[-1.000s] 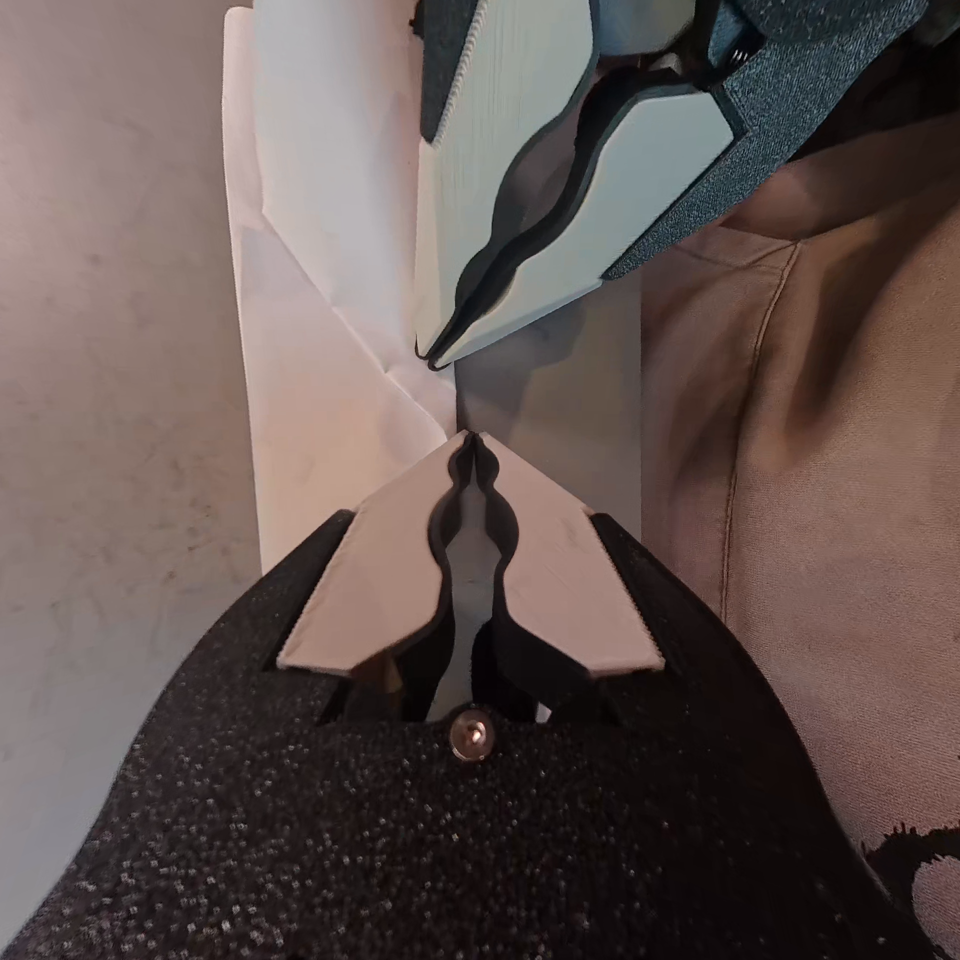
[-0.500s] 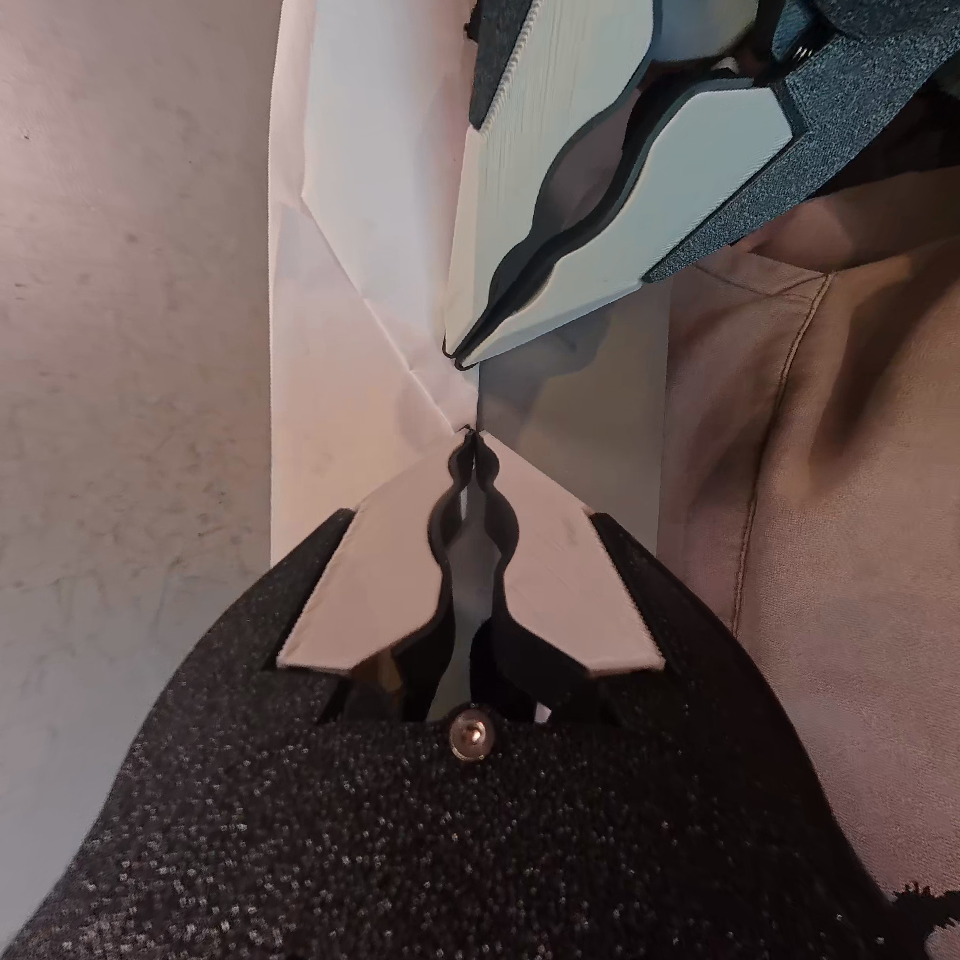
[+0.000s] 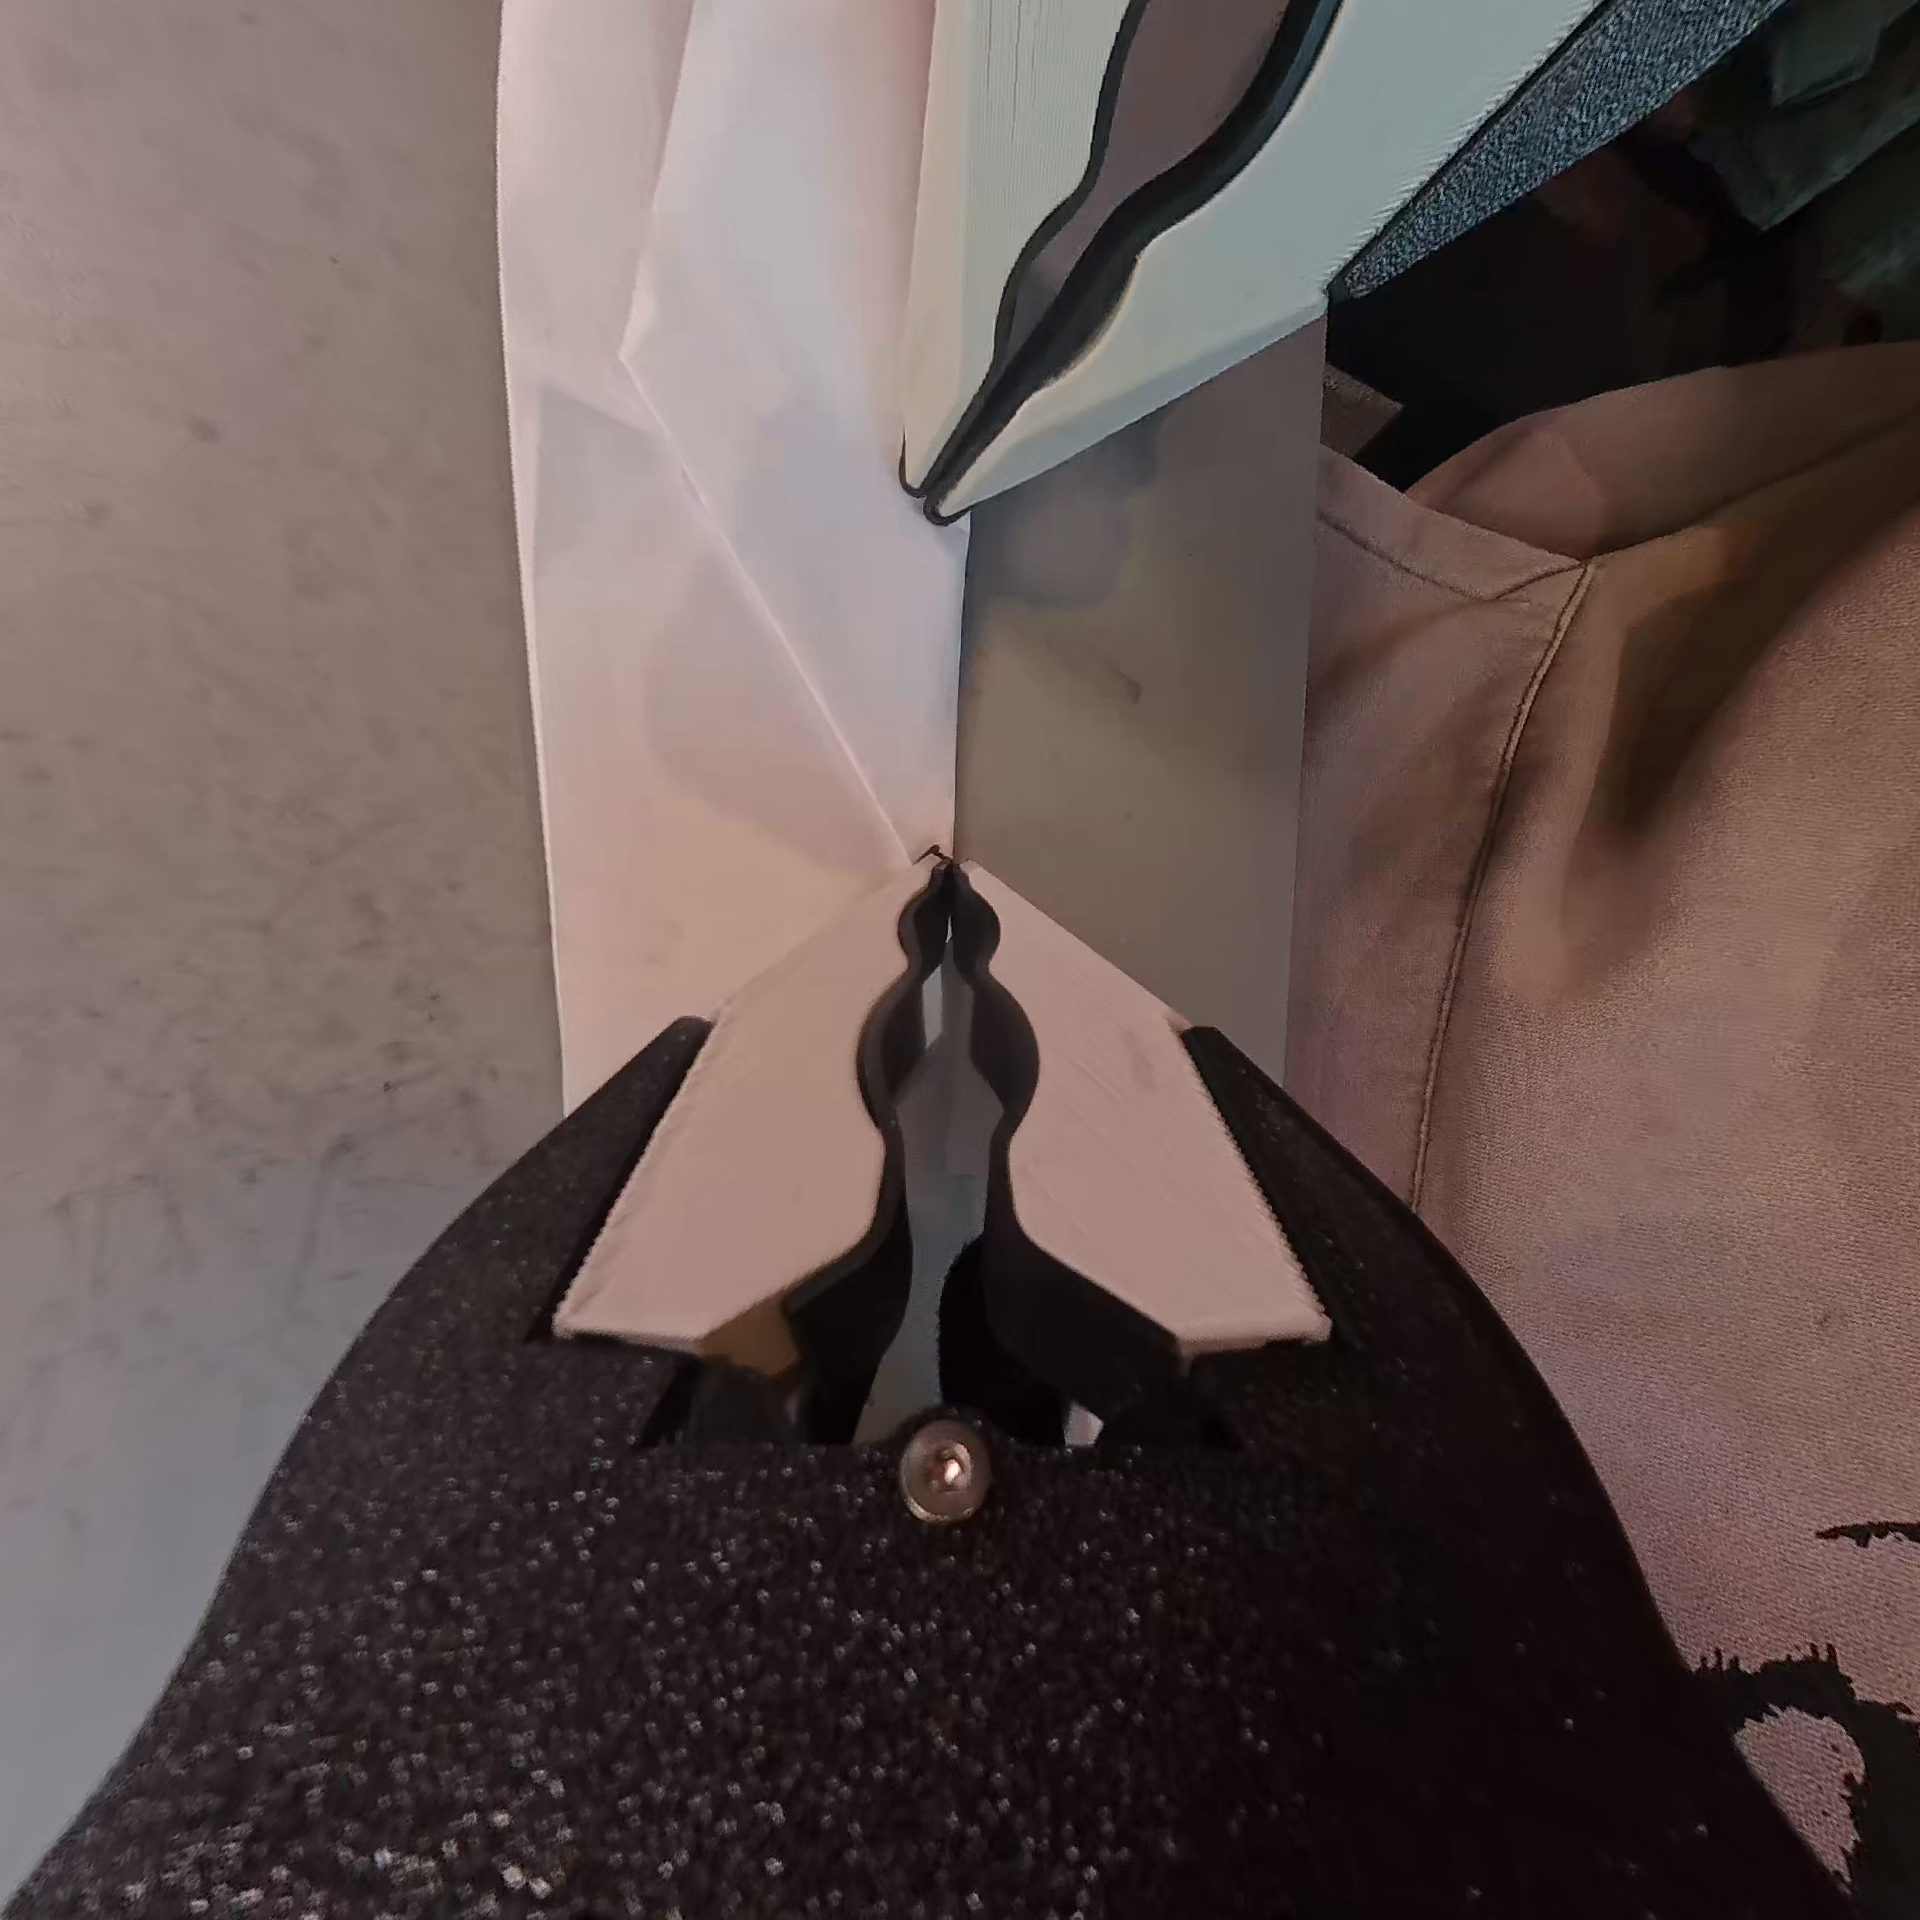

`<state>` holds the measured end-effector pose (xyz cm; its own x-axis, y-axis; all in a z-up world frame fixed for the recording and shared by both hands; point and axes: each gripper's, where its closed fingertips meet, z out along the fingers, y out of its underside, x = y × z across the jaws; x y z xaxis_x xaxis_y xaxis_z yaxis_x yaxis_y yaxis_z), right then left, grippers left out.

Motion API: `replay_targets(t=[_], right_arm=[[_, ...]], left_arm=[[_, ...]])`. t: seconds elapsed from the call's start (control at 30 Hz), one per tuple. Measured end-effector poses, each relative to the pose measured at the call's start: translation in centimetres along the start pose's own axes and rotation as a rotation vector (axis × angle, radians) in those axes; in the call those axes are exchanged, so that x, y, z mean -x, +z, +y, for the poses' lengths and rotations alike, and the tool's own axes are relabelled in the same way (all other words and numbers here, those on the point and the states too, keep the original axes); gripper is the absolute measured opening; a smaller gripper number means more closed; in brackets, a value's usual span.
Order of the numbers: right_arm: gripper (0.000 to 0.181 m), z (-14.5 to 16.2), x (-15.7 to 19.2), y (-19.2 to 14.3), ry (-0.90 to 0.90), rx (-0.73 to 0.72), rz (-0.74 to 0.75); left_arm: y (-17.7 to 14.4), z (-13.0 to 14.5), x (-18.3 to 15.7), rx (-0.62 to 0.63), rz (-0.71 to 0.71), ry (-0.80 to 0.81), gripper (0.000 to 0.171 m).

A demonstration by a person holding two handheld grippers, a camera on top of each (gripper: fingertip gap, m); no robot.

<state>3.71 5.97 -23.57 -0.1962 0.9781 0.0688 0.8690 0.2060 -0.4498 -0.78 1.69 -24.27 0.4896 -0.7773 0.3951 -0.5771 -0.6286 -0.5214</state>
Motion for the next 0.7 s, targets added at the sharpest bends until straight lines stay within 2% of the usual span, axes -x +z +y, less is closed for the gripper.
replay_targets(t=[0.2, 0.37, 0.47, 0.57, 0.7], right_arm=[[0.000, 0.2, -0.1, -0.2, -0.034, -0.038, -0.005], [0.000, -0.6, -0.4, -0.6, -0.152, -0.075, 0.054], [0.000, -1.9, 1.1, -1.0, -0.254, -0.138, 0.010], [0.002, -1.7, 1.4, -0.3, -0.374, -0.093, 0.033], [0.000, -1.9, 1.5, 0.8, -0.424, -0.056, 0.037]], left_arm=[[0.0, 0.0, 0.0, -0.031, -0.002, -0.008, 0.000], [-0.1, 0.0, 0.0, -0.030, 0.025, -0.034, 0.000], [-0.1, 0.0, 0.0, -0.026, 0.049, -0.051, 0.000], [-0.1, 0.0, 0.0, -0.008, 0.059, -0.054, 0.000], [-0.1, 0.0, 0.0, 0.001, 0.086, -0.074, 0.000]])
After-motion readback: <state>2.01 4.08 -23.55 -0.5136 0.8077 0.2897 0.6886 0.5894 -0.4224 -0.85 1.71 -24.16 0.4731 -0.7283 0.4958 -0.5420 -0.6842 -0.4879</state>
